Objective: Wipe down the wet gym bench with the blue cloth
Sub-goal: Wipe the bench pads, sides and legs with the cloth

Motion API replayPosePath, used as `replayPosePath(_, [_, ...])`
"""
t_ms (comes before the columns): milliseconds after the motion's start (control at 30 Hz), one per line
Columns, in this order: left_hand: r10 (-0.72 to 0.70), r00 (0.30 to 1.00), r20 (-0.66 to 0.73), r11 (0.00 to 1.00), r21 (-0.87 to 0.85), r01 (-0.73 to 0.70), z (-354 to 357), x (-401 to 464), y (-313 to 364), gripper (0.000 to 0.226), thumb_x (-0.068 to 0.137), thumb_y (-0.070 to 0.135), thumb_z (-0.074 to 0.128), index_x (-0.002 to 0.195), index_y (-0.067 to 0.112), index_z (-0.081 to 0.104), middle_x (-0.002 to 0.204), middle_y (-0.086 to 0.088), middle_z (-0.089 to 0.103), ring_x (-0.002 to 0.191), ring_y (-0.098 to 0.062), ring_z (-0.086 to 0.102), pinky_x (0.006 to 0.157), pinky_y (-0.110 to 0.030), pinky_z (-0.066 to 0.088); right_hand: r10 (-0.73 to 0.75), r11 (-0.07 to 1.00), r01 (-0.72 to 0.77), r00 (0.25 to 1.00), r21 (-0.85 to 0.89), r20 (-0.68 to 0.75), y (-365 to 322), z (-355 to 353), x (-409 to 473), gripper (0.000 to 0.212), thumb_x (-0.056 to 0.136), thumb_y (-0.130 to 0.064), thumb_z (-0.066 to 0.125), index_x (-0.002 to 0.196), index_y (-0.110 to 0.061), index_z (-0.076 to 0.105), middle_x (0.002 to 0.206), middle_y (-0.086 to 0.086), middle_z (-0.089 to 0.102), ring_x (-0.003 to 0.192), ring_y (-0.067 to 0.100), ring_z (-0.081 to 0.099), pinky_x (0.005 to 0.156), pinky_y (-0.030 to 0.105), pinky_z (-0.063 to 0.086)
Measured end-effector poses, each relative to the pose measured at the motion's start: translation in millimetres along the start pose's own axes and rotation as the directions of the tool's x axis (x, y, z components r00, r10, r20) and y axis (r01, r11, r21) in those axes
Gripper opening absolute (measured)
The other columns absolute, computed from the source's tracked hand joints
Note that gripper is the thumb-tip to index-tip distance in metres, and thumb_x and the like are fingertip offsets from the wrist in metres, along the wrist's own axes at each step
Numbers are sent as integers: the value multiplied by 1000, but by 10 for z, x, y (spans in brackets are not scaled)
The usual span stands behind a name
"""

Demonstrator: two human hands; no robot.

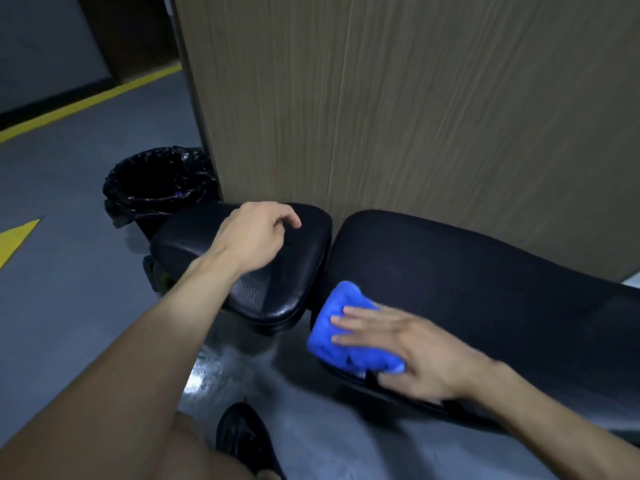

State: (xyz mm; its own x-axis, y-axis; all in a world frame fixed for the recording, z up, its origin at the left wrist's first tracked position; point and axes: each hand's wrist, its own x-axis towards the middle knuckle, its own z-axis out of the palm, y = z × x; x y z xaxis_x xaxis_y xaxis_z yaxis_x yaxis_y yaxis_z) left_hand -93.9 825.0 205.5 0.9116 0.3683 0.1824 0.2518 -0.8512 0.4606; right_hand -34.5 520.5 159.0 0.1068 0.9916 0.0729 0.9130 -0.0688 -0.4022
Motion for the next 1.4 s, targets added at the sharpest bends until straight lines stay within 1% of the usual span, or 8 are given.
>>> replayPosePath(133, [11, 999, 30, 1000, 11, -11, 47, 1, 88, 36, 91, 18, 45, 102, 44, 67, 116, 12, 71, 108, -20, 64, 93, -40, 52, 281, 953, -290, 954, -90, -99, 210, -113, 140, 72, 80, -38, 52, 151, -32, 41, 163, -4, 27, 153, 14, 16, 120, 51, 23])
replayPosePath(300, [44, 997, 70, 998, 38, -47, 100, 30, 83, 35, 89, 23, 42, 103, 46, 64, 113, 17, 71, 105, -19, 65, 91, -41, 53, 118, 983, -106, 990, -148, 77, -265, 73, -1, 62, 95, -52, 45, 154, -43, 29, 167, -12, 6, 153, 6, -8, 124, 37, -5])
replayPosePath(467, [65, 994, 85, 995, 71, -71, 152, 104, 37, 32, 92, 24, 43, 104, 45, 64, 117, 18, 68, 107, -20, 65, 91, -42, 53, 262, 963, -255, 962, -90, 75, -216, 57, 204, 67, 98, -67, 27, 157, -42, 8, 163, -19, -18, 146, -3, -24, 124, 41, -7])
replayPosePath(667, [66, 991, 115, 990, 118, -79, 224, 234, -24, 33, 91, 20, 45, 106, 43, 65, 118, 20, 67, 107, -23, 64, 90, -43, 52, 313, 927, -323, 946, -189, -83, 423, 63, 702, 77, 89, -70, 34, 158, -37, 20, 168, -8, 1, 154, 9, -6, 124, 42, -1])
replayPosePath(900, [54, 988, 146, 990, 123, -73, 254, 300, -71, 34, 94, 21, 43, 108, 44, 64, 118, 23, 65, 106, -17, 63, 89, -41, 51, 745, 625, -773, 633, -110, -211, 1708, -428, 1349, 71, 95, -60, 36, 158, -30, 19, 167, 1, 12, 154, 18, 5, 123, 47, 4])
replayPosePath(1133, [108, 981, 162, 982, 136, -130, 331, 455, 62, 36, 91, 18, 44, 107, 44, 63, 116, 23, 65, 107, -19, 64, 89, -40, 52, 269, 935, -298, 949, -193, -163, 472, 106, 589, 72, 89, -56, 38, 156, -30, 30, 165, 2, 22, 154, 20, 14, 125, 45, 7])
replayPosePath(1233, [126, 977, 172, 979, 137, -150, 377, 478, 169, 37, 91, 18, 43, 107, 44, 63, 115, 23, 66, 106, -19, 64, 88, -40, 52, 173, 965, -179, 984, -190, -48, 635, -42, 180, 69, 91, -52, 42, 156, -36, 26, 166, -8, 15, 154, 10, 7, 124, 36, 1])
replayPosePath(1400, [161, 968, 195, 974, 127, -187, 375, 357, 405, 37, 93, 18, 42, 108, 44, 64, 117, 23, 66, 106, -15, 63, 90, -40, 52, 654, 713, -695, 705, -88, -274, 1717, -651, 187, 86, 79, -62, 22, 155, -24, 33, 165, 5, 21, 153, 19, 15, 122, 44, 13])
